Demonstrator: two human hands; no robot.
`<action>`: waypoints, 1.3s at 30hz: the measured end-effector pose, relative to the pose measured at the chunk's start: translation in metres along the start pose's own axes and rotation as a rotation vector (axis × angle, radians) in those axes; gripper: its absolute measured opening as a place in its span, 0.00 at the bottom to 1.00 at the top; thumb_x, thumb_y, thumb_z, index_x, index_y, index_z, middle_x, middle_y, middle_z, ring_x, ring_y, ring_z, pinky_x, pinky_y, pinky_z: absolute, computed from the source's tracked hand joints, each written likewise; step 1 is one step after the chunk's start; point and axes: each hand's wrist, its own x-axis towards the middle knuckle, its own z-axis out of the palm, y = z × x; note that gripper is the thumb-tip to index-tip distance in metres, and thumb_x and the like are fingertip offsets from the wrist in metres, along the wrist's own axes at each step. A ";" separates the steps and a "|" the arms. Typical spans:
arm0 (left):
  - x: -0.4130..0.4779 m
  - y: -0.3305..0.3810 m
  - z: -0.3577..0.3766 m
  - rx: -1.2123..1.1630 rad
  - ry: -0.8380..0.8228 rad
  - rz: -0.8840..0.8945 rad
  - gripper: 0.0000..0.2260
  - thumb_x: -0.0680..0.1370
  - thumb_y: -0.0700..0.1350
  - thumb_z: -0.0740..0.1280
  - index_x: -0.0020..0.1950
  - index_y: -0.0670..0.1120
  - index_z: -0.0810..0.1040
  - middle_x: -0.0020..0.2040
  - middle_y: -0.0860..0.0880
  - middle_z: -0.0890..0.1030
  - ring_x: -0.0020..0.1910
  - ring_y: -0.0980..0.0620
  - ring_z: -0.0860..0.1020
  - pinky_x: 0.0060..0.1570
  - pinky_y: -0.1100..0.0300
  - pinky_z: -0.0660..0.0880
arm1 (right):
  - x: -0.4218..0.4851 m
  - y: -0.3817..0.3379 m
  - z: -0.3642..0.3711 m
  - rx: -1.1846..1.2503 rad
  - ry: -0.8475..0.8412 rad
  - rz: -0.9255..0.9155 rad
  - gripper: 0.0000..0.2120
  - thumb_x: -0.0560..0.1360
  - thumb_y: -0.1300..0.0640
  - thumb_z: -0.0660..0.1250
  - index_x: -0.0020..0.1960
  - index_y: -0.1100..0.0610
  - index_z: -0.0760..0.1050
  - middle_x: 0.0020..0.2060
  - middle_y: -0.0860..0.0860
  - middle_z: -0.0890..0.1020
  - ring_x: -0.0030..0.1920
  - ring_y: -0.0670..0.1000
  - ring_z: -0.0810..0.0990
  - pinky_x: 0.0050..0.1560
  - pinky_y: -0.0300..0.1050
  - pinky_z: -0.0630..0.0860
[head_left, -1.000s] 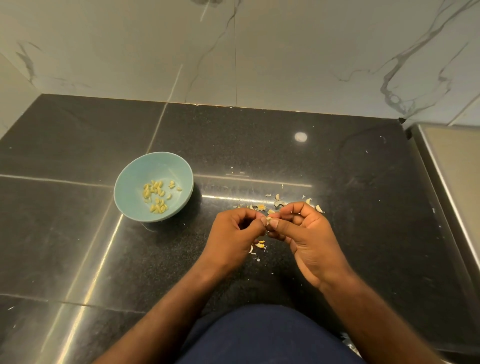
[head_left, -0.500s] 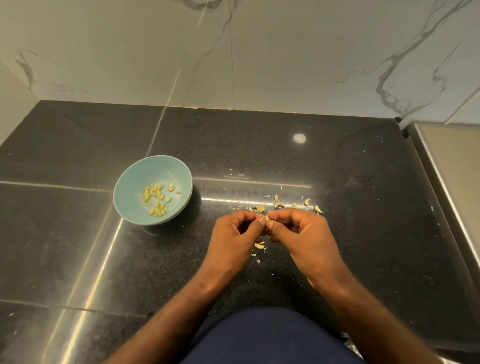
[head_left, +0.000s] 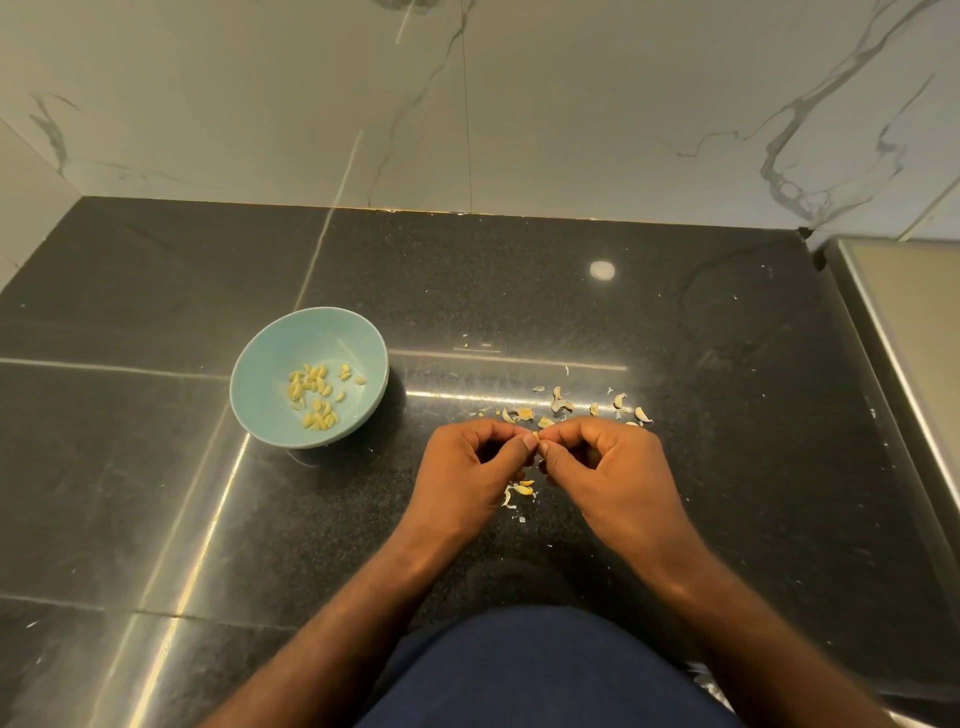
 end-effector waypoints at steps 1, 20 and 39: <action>0.000 0.000 0.001 0.016 -0.001 0.011 0.04 0.79 0.41 0.70 0.49 0.44 0.85 0.42 0.49 0.86 0.43 0.53 0.84 0.44 0.62 0.80 | 0.000 0.000 0.001 -0.052 0.015 -0.038 0.07 0.77 0.60 0.71 0.45 0.50 0.84 0.36 0.45 0.85 0.38 0.45 0.83 0.41 0.42 0.82; 0.005 -0.004 -0.005 -0.051 -0.154 0.020 0.07 0.81 0.37 0.64 0.49 0.37 0.81 0.40 0.44 0.82 0.38 0.53 0.80 0.42 0.63 0.77 | 0.008 0.002 0.005 0.631 -0.154 0.429 0.12 0.78 0.66 0.63 0.37 0.59 0.77 0.29 0.52 0.77 0.29 0.48 0.75 0.27 0.39 0.71; 0.010 -0.031 -0.005 0.428 -0.079 -0.107 0.08 0.80 0.40 0.66 0.52 0.52 0.82 0.43 0.52 0.83 0.43 0.51 0.82 0.47 0.55 0.81 | 0.011 0.073 -0.019 -0.155 0.088 0.306 0.15 0.81 0.66 0.60 0.54 0.50 0.81 0.47 0.43 0.83 0.40 0.42 0.83 0.39 0.37 0.78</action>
